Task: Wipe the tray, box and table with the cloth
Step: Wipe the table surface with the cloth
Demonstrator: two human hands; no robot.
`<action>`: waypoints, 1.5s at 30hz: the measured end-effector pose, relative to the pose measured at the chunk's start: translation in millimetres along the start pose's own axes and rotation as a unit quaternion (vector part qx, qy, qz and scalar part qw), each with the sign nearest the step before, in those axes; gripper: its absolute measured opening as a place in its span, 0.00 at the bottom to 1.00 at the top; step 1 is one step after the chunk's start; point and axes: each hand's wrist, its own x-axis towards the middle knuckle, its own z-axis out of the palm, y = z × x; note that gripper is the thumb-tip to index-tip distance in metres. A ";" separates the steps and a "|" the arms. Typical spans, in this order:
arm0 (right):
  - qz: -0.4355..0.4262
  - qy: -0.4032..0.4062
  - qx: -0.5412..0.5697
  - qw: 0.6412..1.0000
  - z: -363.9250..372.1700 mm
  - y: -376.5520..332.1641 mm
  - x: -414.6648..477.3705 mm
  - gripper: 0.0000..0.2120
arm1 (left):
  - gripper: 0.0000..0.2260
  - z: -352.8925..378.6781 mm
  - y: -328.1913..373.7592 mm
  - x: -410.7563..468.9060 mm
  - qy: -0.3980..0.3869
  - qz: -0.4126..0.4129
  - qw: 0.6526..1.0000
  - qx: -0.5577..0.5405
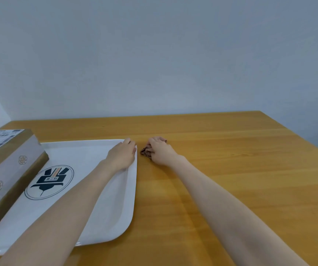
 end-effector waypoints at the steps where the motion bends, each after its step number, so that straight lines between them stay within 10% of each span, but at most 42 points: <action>1: -0.005 -0.003 0.011 1.000 0.0 -1.6 -2.1 0.14 | 0.15 0.3 1.5 -0.1 0.000 -0.001 1.000 0.002; 10: -0.036 -0.023 0.044 0.998 -28.0 39.7 -36.2 0.24 | 0.11 -2.3 13.2 0.7 0.027 -0.017 0.997 0.064; 34: 0.284 0.139 -0.006 0.949 -73.1 189.8 -105.9 0.15 | 0.12 10.7 5.8 0.9 0.063 -0.016 0.997 0.029; 45: 0.091 0.074 0.024 0.993 -14.7 60.9 -39.0 0.13 | 0.11 14.0 6.3 0.3 0.071 -0.021 0.997 0.023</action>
